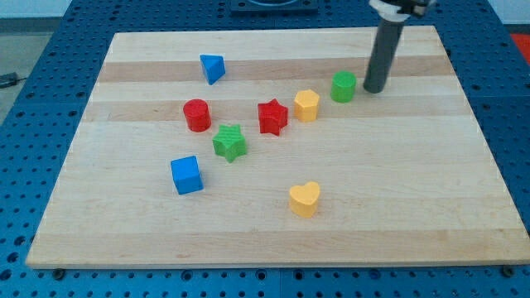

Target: Place the green blocks above the yellow hexagon

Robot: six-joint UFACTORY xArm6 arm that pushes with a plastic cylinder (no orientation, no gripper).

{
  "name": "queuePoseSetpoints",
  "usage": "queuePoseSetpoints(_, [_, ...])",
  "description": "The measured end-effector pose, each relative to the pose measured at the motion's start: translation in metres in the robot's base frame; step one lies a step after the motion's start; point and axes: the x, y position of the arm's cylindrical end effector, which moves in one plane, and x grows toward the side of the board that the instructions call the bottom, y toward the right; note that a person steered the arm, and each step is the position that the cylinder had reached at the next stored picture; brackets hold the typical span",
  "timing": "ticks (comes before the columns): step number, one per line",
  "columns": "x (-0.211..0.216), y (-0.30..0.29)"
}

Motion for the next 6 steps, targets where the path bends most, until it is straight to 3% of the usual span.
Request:
queuePoseSetpoints(1, [0.0, -0.021])
queuePoseSetpoints(2, [0.002, 0.024])
queuePoseSetpoints(3, [0.066, 0.016])
queuePoseSetpoints(4, [0.113, -0.043])
queuePoseSetpoints(6, [0.16, -0.144])
